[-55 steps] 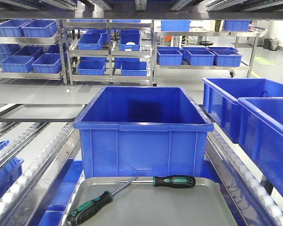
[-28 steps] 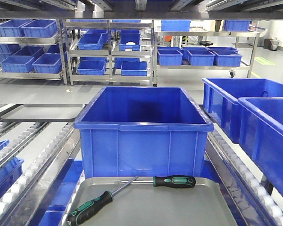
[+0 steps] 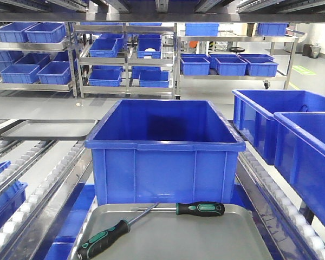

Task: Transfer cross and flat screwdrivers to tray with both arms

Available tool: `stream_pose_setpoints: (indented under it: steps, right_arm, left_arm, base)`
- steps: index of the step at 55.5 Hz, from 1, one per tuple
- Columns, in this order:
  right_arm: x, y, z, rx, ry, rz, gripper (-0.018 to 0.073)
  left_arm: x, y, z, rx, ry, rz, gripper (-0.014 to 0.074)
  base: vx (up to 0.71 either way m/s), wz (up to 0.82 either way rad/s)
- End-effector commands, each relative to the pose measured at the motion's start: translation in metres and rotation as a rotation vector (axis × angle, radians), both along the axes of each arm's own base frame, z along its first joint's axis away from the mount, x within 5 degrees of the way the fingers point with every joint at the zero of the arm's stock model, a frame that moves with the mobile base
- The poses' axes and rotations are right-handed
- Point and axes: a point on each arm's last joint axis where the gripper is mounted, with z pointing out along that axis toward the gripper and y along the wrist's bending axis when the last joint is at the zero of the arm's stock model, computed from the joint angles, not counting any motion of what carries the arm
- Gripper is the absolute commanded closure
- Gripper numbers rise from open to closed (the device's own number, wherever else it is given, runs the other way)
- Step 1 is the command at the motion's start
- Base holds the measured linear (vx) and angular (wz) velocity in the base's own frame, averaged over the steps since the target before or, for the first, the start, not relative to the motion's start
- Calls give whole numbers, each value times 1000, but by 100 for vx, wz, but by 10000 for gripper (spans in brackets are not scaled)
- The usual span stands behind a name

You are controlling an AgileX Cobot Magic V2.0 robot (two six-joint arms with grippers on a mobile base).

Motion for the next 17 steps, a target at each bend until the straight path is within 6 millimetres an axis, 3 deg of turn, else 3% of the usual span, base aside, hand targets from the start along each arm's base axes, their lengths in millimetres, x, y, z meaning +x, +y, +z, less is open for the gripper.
stream_pose_setpoints:
  steps: [1, 17]
  right_arm:
    - [0, 0, 5, -15, -78, 0, 570]
    - [0, 0, 5, -15, -78, 0, 570]
  left_arm:
    - [0, 0, 16, -28, -104, 0, 602]
    - [0, 0, 16, -28, -104, 0, 602]
  base:
    - [0, 0]
    - [0, 0]
